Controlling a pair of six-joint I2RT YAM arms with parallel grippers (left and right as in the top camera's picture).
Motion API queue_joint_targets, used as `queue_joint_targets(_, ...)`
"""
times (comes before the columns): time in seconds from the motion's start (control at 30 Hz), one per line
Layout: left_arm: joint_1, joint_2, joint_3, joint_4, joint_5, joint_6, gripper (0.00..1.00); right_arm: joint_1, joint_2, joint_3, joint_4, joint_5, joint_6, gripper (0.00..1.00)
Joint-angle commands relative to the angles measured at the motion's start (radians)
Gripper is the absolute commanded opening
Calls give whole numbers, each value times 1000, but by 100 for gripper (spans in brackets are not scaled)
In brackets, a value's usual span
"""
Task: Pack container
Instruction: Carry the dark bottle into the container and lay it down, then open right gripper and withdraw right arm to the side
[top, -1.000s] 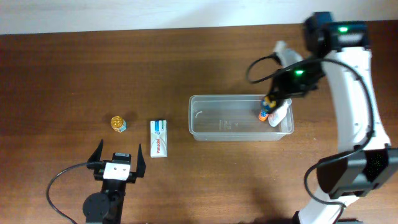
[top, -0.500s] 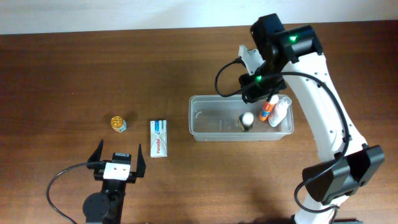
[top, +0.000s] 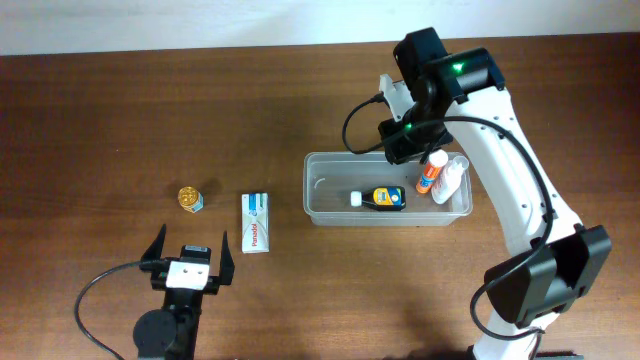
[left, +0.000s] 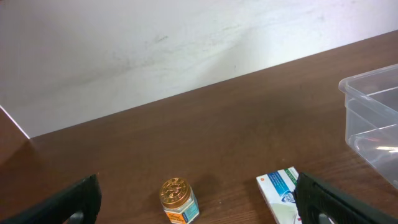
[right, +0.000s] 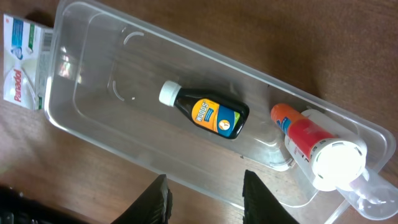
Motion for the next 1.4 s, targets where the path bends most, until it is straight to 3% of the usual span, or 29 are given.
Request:
queue_joint_targets(0.0, 7, -6, -3, -6, 0, -13, 99, 6, 7, -3, 0, 8, 20, 31)
queue_joint_targets(0.17, 7, -6, -3, -6, 0, -13, 99, 12, 7, -49, 37, -56, 21, 31)
queue_joint_targets(0.47, 7, -6, -3, -6, 0, -13, 99, 31, 3, -99, 190, -55, 147, 31)
queue_joint_targets(0.57, 7, -6, -3, -6, 0, -13, 99, 8, -5, -62, 230, -51, 151, 36)
queue_joint_targets(0.63, 7, -6, -3, -6, 0, -13, 99, -26, -10, -27, 232, -47, 151, 44)
queue_joint_targets(0.67, 7, -6, -3, -6, 0, -13, 99, -53, -11, -6, 229, -40, 151, 53)
queue_joint_targets(0.7, 7, -6, -3, -6, 0, -13, 99, -81, -14, 12, 226, -37, 151, 69)
queue_joint_targets(0.73, 7, -6, -3, -6, 0, -13, 99, -116, -16, 26, 225, -37, 151, 75)
queue_joint_targets(0.9, 7, -6, -3, -6, 0, -13, 99, -300, -28, 48, 223, -41, 151, 83)
queue_joint_targets(0.97, 7, -6, -3, -6, 0, -13, 99, -373, -28, 48, 222, -40, 151, 98)
queue_joint_targets(1.17, 7, -6, -3, -6, 0, -13, 99, -558, -25, 47, 203, -34, 150, 98)
queue_joint_targets(1.37, 7, -6, -3, -6, 0, -13, 99, -708, -18, 27, 135, 94, 147, 98)
